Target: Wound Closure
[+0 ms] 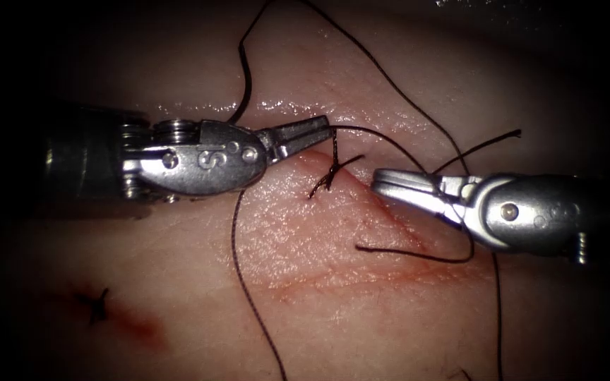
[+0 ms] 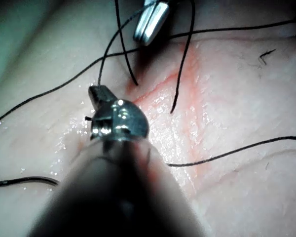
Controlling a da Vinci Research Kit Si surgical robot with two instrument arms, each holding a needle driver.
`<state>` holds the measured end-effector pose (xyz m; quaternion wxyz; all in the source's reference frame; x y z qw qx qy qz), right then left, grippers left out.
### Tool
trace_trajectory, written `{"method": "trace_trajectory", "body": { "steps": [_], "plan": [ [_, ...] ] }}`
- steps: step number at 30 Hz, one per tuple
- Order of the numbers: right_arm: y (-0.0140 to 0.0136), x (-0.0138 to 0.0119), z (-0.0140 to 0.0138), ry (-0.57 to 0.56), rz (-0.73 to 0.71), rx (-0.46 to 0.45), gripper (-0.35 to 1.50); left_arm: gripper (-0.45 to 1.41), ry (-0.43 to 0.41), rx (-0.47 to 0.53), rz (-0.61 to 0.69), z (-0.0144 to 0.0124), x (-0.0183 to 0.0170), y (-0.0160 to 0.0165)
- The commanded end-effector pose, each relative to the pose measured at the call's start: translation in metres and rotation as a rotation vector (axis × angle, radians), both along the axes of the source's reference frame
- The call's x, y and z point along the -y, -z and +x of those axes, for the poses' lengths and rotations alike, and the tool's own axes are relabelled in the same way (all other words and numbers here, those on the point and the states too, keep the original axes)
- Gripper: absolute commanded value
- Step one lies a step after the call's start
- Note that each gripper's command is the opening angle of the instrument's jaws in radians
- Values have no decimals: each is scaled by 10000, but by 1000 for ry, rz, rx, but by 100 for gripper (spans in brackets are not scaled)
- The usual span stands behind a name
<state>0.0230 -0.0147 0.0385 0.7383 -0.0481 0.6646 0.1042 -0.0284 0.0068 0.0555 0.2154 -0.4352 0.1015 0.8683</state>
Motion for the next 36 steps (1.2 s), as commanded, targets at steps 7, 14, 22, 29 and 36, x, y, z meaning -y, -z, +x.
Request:
{"method": "trace_trajectory", "body": {
  "steps": [7,14,22,29,36],
  "plan": [
    [-7,8,15,-162,66,-46,-35,-45,-16,-13,2,-21,19,-9],
    [-15,17,27,-195,115,-49,-35,-45,-30,-8,6,-33,39,7],
    [-18,14,27,-293,246,-23,-35,-45,-74,-30,29,-44,70,21],
    [-21,11,31,-384,369,9,-35,-45,-99,-33,40,-53,84,28],
    [-27,13,40,-376,395,124,19,-45,-120,-31,39,-46,76,49]
  ]
}}
